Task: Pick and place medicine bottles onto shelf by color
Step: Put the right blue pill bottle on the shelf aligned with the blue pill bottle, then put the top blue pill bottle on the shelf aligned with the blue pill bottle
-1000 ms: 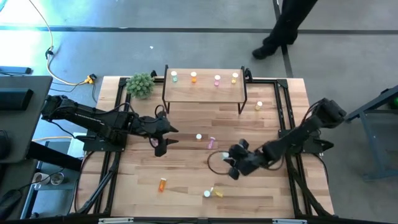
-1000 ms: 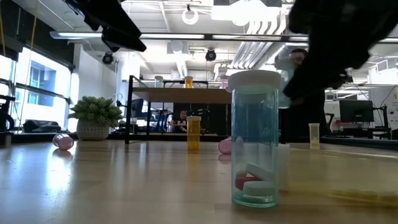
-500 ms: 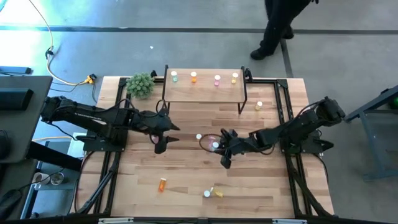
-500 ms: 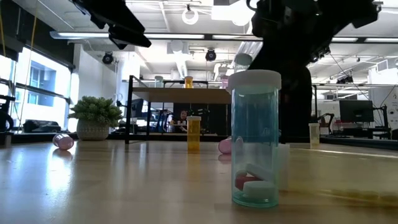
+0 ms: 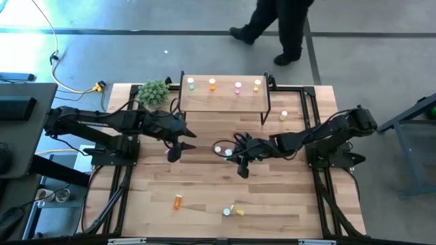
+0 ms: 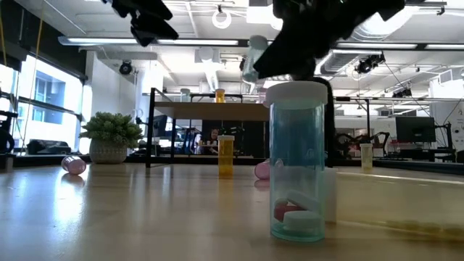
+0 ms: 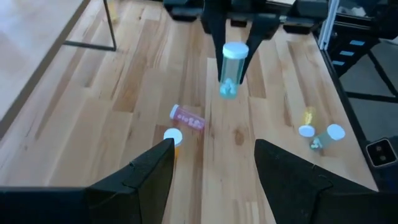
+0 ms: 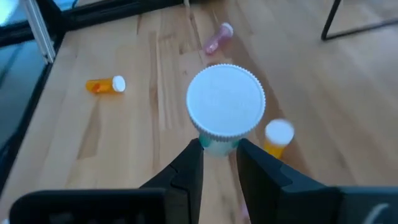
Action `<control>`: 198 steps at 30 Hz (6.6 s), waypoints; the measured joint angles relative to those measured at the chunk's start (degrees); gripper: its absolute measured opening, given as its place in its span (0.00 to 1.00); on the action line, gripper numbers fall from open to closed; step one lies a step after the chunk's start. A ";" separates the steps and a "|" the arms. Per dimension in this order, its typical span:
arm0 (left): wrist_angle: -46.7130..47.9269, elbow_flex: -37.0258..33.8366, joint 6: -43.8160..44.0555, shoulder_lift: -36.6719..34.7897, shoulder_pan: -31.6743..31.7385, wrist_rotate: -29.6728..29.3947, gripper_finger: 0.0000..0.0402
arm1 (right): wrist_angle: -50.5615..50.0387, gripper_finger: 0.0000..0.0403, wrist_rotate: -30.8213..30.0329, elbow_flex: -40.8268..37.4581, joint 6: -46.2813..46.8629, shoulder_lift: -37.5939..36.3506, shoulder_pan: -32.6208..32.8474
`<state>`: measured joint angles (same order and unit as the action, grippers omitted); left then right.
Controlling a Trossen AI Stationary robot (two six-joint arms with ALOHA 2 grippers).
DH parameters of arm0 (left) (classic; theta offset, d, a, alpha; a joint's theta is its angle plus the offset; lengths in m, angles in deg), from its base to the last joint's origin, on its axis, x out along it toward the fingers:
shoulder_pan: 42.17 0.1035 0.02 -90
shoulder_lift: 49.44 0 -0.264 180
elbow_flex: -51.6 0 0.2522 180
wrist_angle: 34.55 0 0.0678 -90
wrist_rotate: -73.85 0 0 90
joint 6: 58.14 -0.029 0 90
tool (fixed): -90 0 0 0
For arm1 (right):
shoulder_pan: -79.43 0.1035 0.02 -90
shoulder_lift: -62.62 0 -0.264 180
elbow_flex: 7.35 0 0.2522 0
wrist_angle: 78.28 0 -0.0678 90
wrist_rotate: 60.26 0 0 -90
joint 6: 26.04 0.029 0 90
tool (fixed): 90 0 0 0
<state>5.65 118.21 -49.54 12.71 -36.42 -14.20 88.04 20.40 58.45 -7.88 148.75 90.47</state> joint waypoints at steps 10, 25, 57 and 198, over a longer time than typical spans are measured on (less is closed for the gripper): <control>10.61 6.06 8.32 1.06 1.94 -0.80 0.53 | -9.72 0.20 1.71 8.30 -3.62 0.13 -2.43; 9.97 12.86 7.50 15.99 1.17 6.38 0.53 | -10.02 0.20 8.26 8.18 1.19 0.57 -1.38; 8.76 32.03 -6.25 35.80 -1.74 7.16 0.53 | -14.28 0.20 11.80 8.09 2.81 0.52 -1.30; 33.33 11.50 19.76 20.02 -14.07 -16.13 0.53 | -25.41 0.42 8.50 7.04 -12.20 16.50 1.34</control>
<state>38.98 129.72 -29.78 32.73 -50.49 -30.33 62.63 28.90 65.50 -20.08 165.25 91.81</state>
